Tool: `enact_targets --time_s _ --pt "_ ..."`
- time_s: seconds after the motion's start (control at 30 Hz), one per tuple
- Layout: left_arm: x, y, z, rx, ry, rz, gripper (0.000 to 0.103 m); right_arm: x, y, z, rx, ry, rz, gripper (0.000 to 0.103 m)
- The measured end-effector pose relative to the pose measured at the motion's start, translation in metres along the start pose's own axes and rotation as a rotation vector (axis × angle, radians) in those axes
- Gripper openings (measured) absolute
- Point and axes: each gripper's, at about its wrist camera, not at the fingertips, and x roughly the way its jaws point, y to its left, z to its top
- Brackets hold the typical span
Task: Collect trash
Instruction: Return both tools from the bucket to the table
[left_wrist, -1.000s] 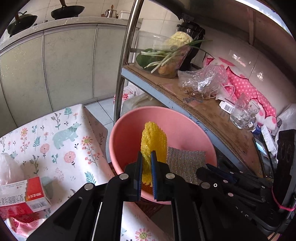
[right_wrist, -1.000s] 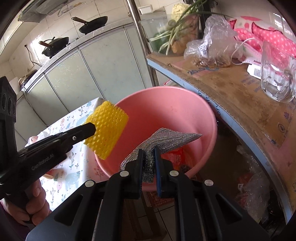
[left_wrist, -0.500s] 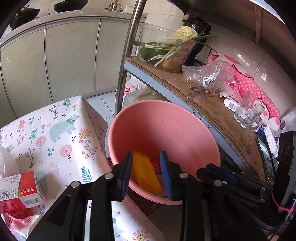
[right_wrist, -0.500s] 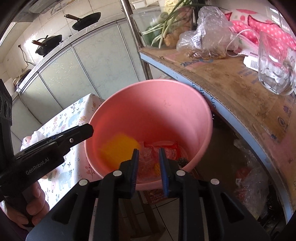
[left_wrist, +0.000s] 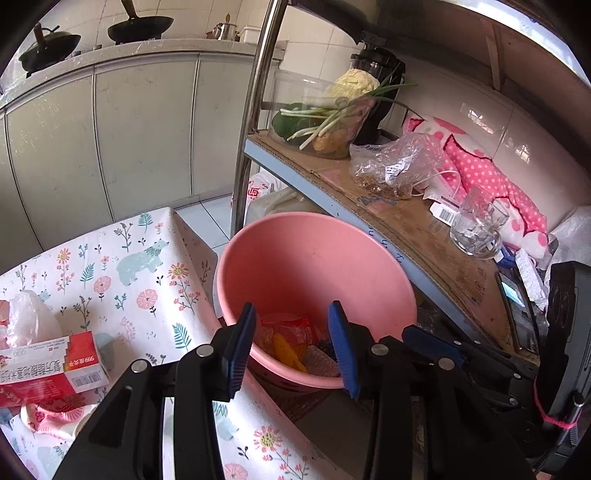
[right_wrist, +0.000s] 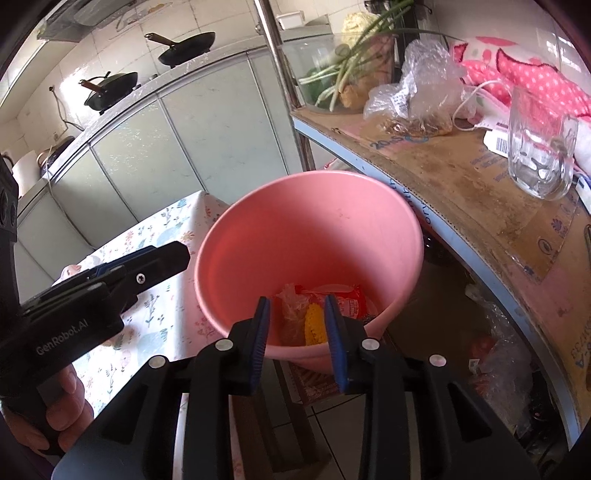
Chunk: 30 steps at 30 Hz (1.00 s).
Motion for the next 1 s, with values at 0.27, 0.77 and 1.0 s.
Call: enact_targets --time_s 0.27,0.77,1.0 --pt "-0.035 0.000 -0.009 -0.004 -0.038 0.012 0.040 -0.020 0.021 -0.010 -0.046 -0.017 0.028 0.031" --pt "-0.101 0.019 -0.040 -0.025 -0.085 0.051 0.040 -0.050 0.074 -0.033 -0.144 -0.019 0.082 0.031" --pt "-0.122 0.027 -0.055 -0.031 -0.096 0.059 0.040 -0.058 0.093 -0.044 -0.182 -0.014 0.103 0.031"
